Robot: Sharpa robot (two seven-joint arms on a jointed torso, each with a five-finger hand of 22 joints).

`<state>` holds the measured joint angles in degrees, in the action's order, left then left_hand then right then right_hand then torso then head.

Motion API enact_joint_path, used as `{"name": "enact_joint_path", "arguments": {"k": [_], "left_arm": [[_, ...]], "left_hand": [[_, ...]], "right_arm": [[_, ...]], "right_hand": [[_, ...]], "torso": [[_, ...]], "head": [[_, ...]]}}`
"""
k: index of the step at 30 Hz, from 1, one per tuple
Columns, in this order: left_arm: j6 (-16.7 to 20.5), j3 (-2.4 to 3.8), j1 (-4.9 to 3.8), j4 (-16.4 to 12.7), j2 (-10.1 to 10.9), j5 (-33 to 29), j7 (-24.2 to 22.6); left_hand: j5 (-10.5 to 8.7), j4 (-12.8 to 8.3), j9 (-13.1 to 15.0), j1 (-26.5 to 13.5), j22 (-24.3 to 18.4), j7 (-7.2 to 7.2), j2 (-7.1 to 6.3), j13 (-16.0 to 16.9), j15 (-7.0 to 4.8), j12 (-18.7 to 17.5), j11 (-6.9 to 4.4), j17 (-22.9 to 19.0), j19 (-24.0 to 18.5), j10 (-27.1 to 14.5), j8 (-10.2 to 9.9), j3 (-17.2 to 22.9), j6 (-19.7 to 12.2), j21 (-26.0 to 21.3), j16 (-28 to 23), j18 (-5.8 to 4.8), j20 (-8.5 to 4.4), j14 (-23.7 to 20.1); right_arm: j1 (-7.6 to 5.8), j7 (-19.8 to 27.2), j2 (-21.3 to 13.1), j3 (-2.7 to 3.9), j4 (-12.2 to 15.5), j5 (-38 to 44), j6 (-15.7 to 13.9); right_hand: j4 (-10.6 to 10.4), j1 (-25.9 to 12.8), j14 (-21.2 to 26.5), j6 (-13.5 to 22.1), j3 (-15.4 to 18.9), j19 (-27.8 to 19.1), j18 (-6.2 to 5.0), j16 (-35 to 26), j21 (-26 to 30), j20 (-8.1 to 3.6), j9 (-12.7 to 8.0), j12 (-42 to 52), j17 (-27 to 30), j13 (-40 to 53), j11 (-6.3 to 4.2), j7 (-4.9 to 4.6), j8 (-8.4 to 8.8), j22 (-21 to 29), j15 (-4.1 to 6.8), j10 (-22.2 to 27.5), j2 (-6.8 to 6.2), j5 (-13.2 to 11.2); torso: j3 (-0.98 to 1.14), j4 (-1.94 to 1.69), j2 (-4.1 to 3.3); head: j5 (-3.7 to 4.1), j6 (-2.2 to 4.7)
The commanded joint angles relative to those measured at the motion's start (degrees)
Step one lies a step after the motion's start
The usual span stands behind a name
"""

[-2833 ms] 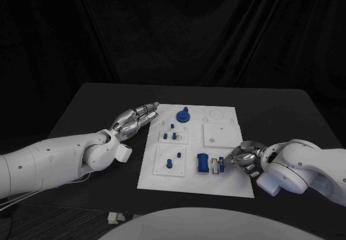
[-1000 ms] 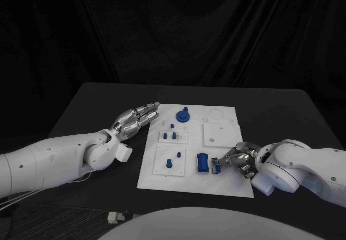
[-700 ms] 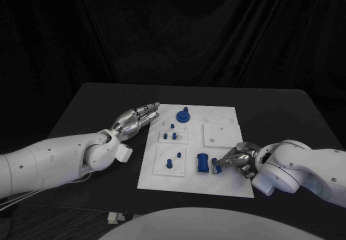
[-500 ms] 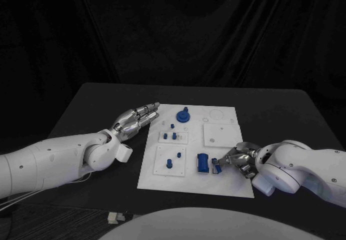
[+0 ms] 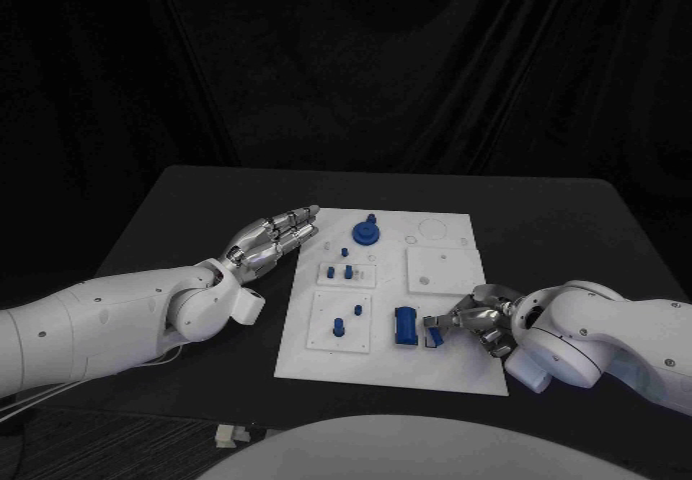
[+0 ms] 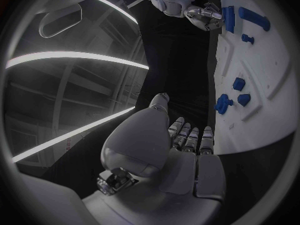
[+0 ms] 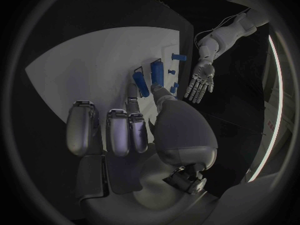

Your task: Assemble the parts on the task board

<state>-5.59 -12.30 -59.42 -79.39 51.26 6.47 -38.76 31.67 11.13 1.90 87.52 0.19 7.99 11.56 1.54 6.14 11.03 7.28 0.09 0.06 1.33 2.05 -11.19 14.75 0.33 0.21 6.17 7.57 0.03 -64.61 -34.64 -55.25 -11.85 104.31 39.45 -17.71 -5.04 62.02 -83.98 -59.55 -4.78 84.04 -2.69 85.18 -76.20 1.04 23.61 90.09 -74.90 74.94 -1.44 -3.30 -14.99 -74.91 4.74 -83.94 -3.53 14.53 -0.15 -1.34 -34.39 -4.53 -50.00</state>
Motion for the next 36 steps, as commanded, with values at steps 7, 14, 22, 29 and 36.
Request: {"name": "enact_joint_path", "arguments": {"k": [7,14,22,29,36], "left_arm": [[-0.7,0.05,0.1,-0.1,-0.1,-0.2,-0.7],[-0.8,0.05,0.11,0.0,-0.1,-0.2,-0.6],[-0.9,0.05,0.12,0.1,-0.2,-0.2,-0.4],[-0.9,0.05,0.13,0.1,-0.2,-0.2,-0.4],[-0.9,0.05,0.14,0.1,-0.2,-0.2,-0.4]], "left_hand": [[0.39,-0.4,0.1,0.4,0.0,1.57,0.01,0.1,0.26,0.3,0.43,-0.1,0.1,-0.1,0.3,0.0,0.4,-0.2,-0.2,-0.52,0.41,0.0],[0.48,-0.4,0.1,0.5,0.0,1.58,0.01,0.1,0.27,0.3,0.44,-0.1,0.1,-0.1,0.3,0.1,0.4,-0.2,-0.2,-0.53,0.42,0.0],[0.58,-0.5,0.1,0.5,0.0,1.59,0.01,0.1,0.29,0.3,0.46,-0.1,0.1,-0.1,0.3,0.1,0.4,-0.2,-0.2,-0.54,0.43,0.0],[0.58,-0.5,0.1,0.5,0.0,1.59,0.01,0.1,0.29,0.3,0.46,-0.1,0.1,-0.1,0.3,0.1,0.4,-0.2,-0.2,-0.54,0.43,0.0],[0.65,-0.6,0.1,0.5,0.1,1.6,0.0,0.1,0.33,0.3,0.47,-0.1,0.1,-0.1,0.3,0.1,0.4,-0.2,-0.2,-0.56,0.45,0.0]], "right_arm": [[0.16,-0.9,-0.2,0.0,0.3,1.0,0.8],[0.16,-0.9,-0.7,0.0,0.7,1.9,1.7],[0.16,-1.0,-1.0,0.0,1.1,2.3,2.9],[0.16,-0.9,-1.1,0.0,1.3,2.0,3.5],[0.17,-0.8,-1.1,0.0,1.4,1.4,3.6]], "right_hand": [[-2.1,-1.3,-3.7,-0.5,1.1,0.4,-0.6,-0.3,0.2,0.25,0.5,-0.1,-2.0,15.1,-0.23,0.61,-1.35,-10.7,0.43,-6.1,0.32,1.0],[-5.5,-3.8,-3.7,-0.4,2.7,0.5,-0.6,-0.3,0.3,0.02,1.1,-0.1,-2.0,15.1,-0.49,0.88,-2.49,-10.7,0.66,-6.1,-0.08,-3.6],[-7.4,-4.2,-3.8,-0.8,3.0,0.5,-0.57,-0.2,0.2,-0.13,2.0,-0.1,-2.3,15.1,-0.74,1.2,-3.75,-10.8,0.85,-6.1,-0.32,-5.1],[-7.7,-4.1,-3.8,-1.0,3.1,0.5,-0.57,-0.2,0.2,-0.19,2.3,-0.1,-2.3,15.1,-0.83,1.32,-4.17,-10.8,0.92,-6.1,-0.38,-5.4],[-8.1,-4.0,-3.8,-1.1,3.1,0.6,-0.56,-0.2,0.1,-0.26,2.7,-0.1,-2.3,15.1,-0.92,1.41,-4.55,-10.8,1.0,-6.1,-0.43,-5.8]], "torso": [[0.0,-0.01,0.0],[0.01,-0.01,0.0],[0.0,-0.01,0.01],[-0.01,0.0,0.01],[0.0,0.0,0.0]], "head": [[-0.04,0.0],[-0.1,0.0],[-0.08,0.0],[-0.09,0.0],[-0.11,0.0]]}}
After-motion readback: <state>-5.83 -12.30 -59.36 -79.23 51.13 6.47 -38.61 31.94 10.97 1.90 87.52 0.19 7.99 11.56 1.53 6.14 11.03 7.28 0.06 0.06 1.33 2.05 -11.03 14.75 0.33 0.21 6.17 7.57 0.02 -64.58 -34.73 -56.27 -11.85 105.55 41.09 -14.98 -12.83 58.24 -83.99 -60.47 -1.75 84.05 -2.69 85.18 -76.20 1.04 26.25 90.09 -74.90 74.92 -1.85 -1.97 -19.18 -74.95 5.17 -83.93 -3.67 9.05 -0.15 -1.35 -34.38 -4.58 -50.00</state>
